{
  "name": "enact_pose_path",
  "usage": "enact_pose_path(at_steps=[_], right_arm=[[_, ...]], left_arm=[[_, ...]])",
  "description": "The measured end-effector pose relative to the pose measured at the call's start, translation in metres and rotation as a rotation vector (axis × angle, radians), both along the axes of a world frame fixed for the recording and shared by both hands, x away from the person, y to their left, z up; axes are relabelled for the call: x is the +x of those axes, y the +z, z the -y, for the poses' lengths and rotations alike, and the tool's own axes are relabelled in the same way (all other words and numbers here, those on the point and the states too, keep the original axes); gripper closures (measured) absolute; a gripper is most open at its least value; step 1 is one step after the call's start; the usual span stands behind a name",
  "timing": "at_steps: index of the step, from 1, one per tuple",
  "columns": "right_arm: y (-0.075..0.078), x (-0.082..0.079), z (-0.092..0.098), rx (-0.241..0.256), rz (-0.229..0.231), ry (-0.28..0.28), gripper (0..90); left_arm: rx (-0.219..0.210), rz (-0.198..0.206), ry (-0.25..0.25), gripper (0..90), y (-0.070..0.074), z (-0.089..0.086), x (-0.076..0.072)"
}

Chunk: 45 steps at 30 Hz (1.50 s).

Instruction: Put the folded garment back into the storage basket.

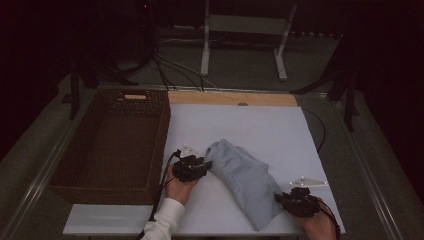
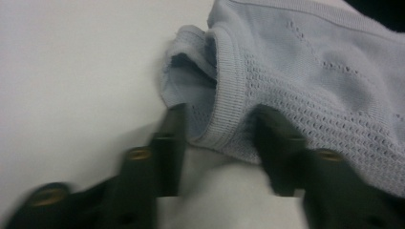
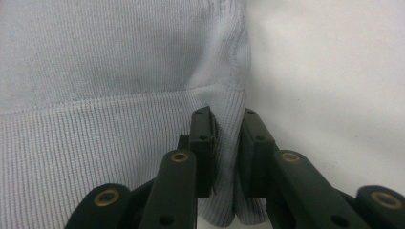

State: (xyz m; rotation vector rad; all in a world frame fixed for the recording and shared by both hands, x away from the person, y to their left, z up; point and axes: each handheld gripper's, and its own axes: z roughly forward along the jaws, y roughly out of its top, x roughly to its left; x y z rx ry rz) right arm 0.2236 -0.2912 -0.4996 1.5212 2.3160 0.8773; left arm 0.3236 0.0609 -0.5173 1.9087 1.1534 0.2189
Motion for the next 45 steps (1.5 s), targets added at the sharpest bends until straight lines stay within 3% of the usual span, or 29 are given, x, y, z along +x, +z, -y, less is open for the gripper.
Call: enact_pose_path(at_steps=[2, 5, 9, 14, 18, 21, 25, 30, 34, 41, 45], right_arm=[[0.0, 0.0, 0.0, 0.001, -0.001, 0.0, 78.8], [0.0, 0.0, 0.0, 0.0, 0.0, 0.002, 78.8], [0.0, 0.0, 0.0, -0.001, 0.001, 0.002, 78.9], [0.0, 0.0, 0.0, 0.0, 0.0, 0.004, 79.1], [0.0, 0.0, 0.0, 0.002, -0.001, 0.005, 79.1], [0.0, 0.0, 0.0, 0.0, -0.002, 0.005, 79.1], [0.0, 0.0, -0.001, -0.002, -0.001, 0.005, 79.1], [0.0, 0.0, -0.001, -0.004, -0.001, 0.003, 79.0], [0.0, 0.0, -0.001, -0.005, 0.0, 0.003, 79.0], [0.0, -0.001, -0.002, -0.006, 0.001, 0.002, 79.0], [0.0, -0.001, -0.002, -0.009, 0.002, 0.003, 78.9]], left_arm=[[0.012, -0.003, -0.017, 75.7, 0.003, 0.002, 0.002], [0.057, 0.018, -0.027, 82.1, 0.009, 0.006, 0.004], [0.1, 0.042, 0.006, 84.6, 0.016, 0.007, 0.008], [0.157, 0.045, 0.066, 85.2, 0.016, 0.005, 0.015], [0.138, 0.009, 0.056, 84.2, 0.013, 0.008, 0.017], [0.111, -0.008, 0.043, 77.4, 0.013, 0.009, 0.015], [0.021, -0.011, 0.067, 55.9, 0.021, 0.001, 0.013], [-0.047, -0.008, 0.066, 46.6, 0.031, -0.002, 0.007], [-0.076, -0.012, 0.061, 36.8, 0.034, 0.002, 0.001], [-0.028, -0.029, 0.099, 18.5, 0.026, 0.01, 0.004], [0.002, -0.07, 0.082, 18.3, 0.014, 0.014, 0.011]])
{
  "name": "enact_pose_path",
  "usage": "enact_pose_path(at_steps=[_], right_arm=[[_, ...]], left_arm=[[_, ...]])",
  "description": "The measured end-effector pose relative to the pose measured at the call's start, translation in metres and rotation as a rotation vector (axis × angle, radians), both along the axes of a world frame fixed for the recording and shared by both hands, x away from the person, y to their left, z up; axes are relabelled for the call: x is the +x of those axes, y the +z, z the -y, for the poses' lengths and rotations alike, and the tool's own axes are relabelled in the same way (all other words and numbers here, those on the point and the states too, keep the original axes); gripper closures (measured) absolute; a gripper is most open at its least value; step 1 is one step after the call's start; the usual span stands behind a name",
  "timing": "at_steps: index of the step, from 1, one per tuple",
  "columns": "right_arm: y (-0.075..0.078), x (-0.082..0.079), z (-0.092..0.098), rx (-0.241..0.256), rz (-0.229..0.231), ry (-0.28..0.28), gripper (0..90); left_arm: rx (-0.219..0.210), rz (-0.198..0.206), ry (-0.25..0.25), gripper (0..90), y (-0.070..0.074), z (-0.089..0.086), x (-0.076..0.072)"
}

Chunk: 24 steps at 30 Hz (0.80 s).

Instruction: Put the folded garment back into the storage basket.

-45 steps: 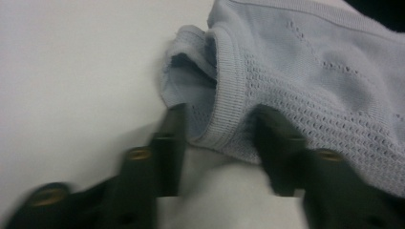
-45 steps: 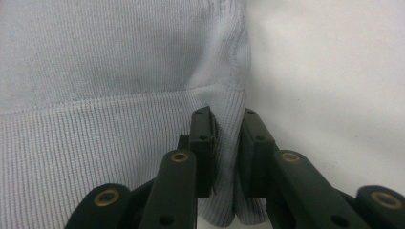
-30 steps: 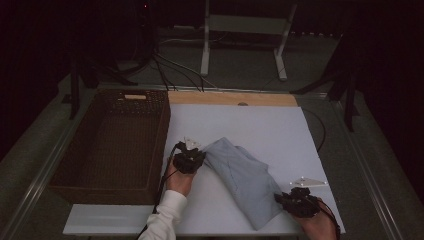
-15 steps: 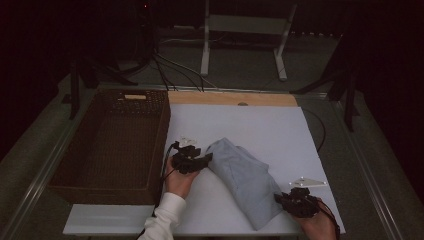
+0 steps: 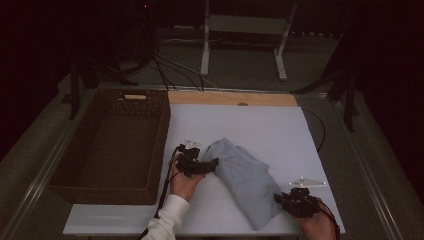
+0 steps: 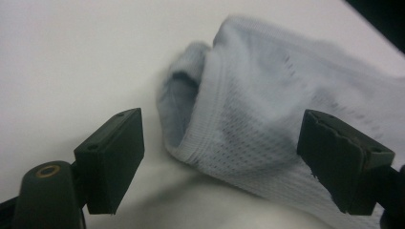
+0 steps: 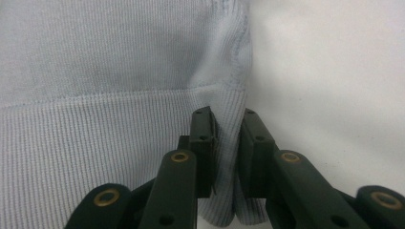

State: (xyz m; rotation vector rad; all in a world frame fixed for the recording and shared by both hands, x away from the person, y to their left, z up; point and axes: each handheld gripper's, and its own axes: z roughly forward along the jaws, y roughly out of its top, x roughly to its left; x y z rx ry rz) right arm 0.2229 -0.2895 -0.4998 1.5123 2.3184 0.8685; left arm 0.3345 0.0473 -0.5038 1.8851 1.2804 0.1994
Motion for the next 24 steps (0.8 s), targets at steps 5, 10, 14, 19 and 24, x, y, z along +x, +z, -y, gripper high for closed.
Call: enact_pose_path(at_steps=[5, 10, 14, 19, 24], right_arm=[[0.0, 0.0, 0.0, 0.002, 0.0, -0.001, 78.8], [0.0, 0.0, 0.0, 0.004, -0.001, 0.0, 78.7], [0.0, 0.0, 0.0, 0.004, -0.001, 0.001, 78.4], [0.0, 0.0, 0.0, 0.006, -0.001, -0.002, 76.6], [-0.001, 0.0, 0.0, 0.004, 0.005, -0.006, 72.8]], left_arm=[[0.042, -0.021, -0.013, 21.0, -0.013, 0.006, 0.004], [0.132, 0.004, -0.03, 25.6, -0.02, 0.016, 0.0], [0.205, 0.024, -0.045, 35.3, -0.018, 0.025, -0.007], [0.21, 0.012, -0.016, 58.6, -0.016, 0.024, -0.006], [0.17, -0.012, -0.048, 82.8, -0.016, 0.022, -0.004]])
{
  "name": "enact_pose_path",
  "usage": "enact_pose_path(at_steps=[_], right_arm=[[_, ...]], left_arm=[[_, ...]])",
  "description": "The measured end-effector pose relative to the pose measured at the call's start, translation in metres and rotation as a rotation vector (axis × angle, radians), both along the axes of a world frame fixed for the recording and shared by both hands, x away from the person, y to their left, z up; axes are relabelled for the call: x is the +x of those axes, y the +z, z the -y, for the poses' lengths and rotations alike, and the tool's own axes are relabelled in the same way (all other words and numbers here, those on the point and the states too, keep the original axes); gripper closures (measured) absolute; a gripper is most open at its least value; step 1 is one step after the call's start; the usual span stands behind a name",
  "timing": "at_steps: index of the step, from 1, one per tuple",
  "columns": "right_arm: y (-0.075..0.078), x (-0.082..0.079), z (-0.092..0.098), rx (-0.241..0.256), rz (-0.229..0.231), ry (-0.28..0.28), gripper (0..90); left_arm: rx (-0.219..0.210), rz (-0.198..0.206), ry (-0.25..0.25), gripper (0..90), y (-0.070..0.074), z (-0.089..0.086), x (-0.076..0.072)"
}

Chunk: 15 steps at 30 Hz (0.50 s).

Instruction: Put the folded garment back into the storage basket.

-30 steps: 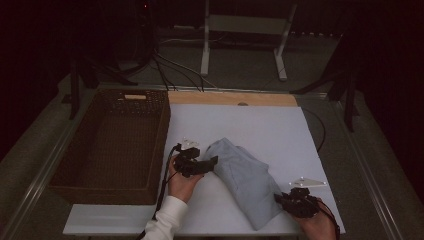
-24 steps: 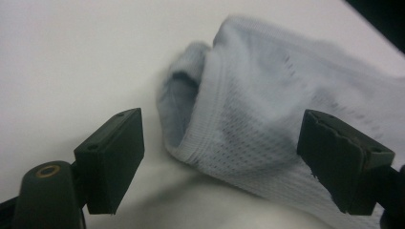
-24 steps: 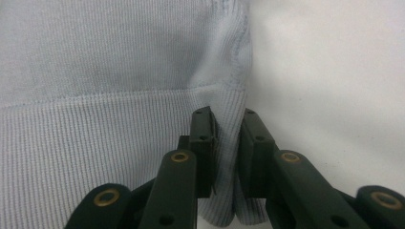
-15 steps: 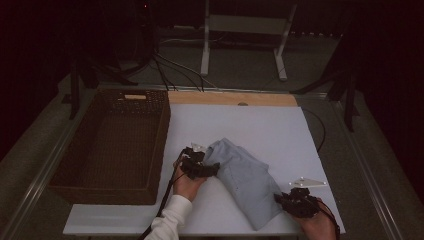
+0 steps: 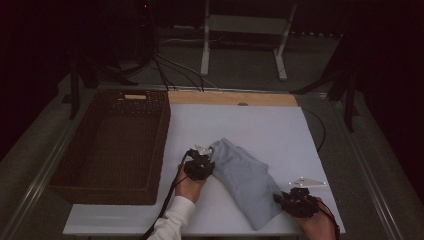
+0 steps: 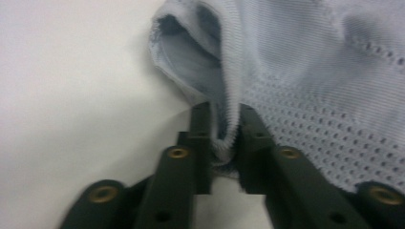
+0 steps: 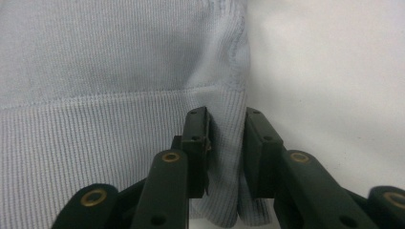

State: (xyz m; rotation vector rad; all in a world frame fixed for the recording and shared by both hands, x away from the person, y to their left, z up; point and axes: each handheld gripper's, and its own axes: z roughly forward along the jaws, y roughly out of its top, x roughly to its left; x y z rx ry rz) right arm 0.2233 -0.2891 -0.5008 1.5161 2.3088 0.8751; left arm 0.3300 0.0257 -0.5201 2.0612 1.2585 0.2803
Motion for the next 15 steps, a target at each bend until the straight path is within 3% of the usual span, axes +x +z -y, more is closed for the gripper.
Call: enact_pose_path(at_steps=[5, 10, 14, 15], right_arm=[[-0.001, 0.0, 0.0, -0.002, 0.012, 0.004, 67.8], [-0.001, 0.001, -0.002, 0.001, 0.045, 0.018, 48.3], [-0.001, 0.003, -0.003, 0.005, 0.038, 0.012, 42.6], [-0.003, 0.004, -0.004, 0.002, 0.009, 0.013, 45.2]], left_arm=[[-0.041, -0.016, 0.002, 86.1, 0.001, -0.004, 0.003], [-0.09, -0.012, 0.016, 86.3, 0.008, -0.01, 0.007], [-0.101, -0.002, 0.016, 86.3, 0.014, -0.011, 0.01], [-0.104, -0.001, 0.018, 86.3, 0.014, -0.012, 0.011]])
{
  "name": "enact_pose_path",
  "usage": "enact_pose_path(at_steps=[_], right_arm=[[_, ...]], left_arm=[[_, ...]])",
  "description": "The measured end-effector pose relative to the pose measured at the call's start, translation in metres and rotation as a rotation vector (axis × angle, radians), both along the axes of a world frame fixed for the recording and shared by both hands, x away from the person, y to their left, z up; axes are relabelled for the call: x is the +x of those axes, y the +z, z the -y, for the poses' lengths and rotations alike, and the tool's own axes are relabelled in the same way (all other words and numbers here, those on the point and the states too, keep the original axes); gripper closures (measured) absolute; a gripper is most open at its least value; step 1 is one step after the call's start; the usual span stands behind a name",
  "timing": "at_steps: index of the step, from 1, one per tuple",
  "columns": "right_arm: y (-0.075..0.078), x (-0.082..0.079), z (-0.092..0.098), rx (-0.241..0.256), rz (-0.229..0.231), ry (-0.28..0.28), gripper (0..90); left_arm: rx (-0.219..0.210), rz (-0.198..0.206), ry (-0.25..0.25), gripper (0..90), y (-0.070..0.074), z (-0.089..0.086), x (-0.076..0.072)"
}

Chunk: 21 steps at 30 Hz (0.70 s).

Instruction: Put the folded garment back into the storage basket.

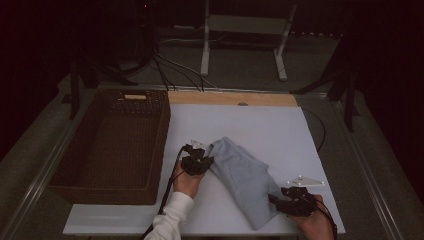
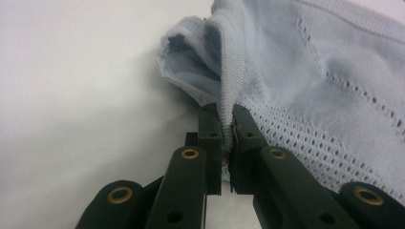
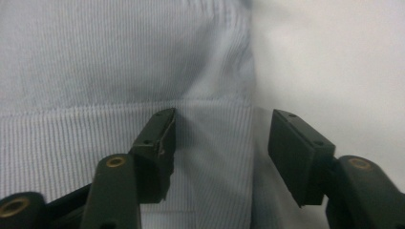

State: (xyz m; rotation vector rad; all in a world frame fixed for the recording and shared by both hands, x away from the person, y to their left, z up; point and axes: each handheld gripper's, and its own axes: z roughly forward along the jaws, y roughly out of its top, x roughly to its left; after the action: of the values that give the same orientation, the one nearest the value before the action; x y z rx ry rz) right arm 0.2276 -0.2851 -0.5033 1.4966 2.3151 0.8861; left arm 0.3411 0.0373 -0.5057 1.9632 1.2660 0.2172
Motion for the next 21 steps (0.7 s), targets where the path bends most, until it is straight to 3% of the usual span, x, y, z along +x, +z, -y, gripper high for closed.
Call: enact_pose_path(at_steps=[2, 8, 11, 12, 15, 21], right_arm=[[0.0, 0.0, -0.001, 0.016, -0.038, -0.004, 52.6], [0.002, 0.0, -0.003, 0.034, -0.087, -0.013, 69.4], [0.004, 0.0, -0.004, 0.043, -0.115, -0.028, 73.7], [0.006, 0.0, -0.006, 0.061, -0.153, -0.041, 77.2], [0.008, -0.002, -0.012, 0.099, -0.206, -0.025, 78.4], [0.014, -0.003, -0.03, 0.174, -0.243, 0.019, 79.6]], left_arm=[[-0.004, -0.001, 0.004, 86.3, 0.001, -0.001, 0.002], [0.004, 0.003, -0.001, 86.4, 0.005, 0.0, 0.007], [0.004, 0.004, -0.001, 86.4, 0.007, 0.001, 0.009], [-0.001, 0.007, 0.001, 86.4, 0.009, 0.001, 0.011], [-0.003, 0.01, 0.001, 86.4, 0.014, 0.003, 0.015], [-0.019, 0.022, 0.003, 86.3, 0.027, 0.002, 0.021]])
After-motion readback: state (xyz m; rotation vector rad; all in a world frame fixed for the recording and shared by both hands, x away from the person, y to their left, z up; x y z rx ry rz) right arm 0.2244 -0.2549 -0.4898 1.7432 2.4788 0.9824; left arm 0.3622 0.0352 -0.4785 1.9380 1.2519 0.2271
